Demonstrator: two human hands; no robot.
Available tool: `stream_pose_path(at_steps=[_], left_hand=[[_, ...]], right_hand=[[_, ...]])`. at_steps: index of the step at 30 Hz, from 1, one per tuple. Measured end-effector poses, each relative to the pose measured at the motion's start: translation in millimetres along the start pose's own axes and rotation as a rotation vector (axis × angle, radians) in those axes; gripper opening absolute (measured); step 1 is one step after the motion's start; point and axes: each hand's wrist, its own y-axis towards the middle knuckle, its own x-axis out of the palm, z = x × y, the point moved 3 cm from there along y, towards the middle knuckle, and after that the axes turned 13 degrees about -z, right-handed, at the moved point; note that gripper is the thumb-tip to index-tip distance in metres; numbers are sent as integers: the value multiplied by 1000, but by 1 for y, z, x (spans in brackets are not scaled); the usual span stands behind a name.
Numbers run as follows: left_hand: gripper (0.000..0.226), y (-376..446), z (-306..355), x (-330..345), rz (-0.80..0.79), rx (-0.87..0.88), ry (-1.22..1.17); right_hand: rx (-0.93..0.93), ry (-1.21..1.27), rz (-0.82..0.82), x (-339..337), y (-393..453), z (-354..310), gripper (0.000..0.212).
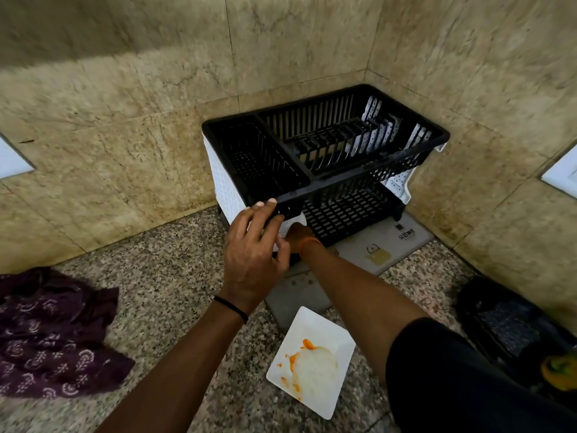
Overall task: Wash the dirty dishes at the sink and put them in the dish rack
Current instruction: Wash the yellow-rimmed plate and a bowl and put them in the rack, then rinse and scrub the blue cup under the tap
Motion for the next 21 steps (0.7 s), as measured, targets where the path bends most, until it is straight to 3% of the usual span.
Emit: stream_pose_path(at_steps=[4,11,16,21], left_hand=[[27,-2,1,0,-13,-6,-1],[26,-3,9,-9,-77,-40,-22],[30,-10,43,-19,-108,-101,-168],[20,-41,128,-11,-321,102,-537]], right_hand=[[74,-62,-72,10,-2,5,40],[-125,187,201,6,-28,31,30],[-379,485,282,-13,-115,60,24],[-367,551,464,-5,-237,127,20]])
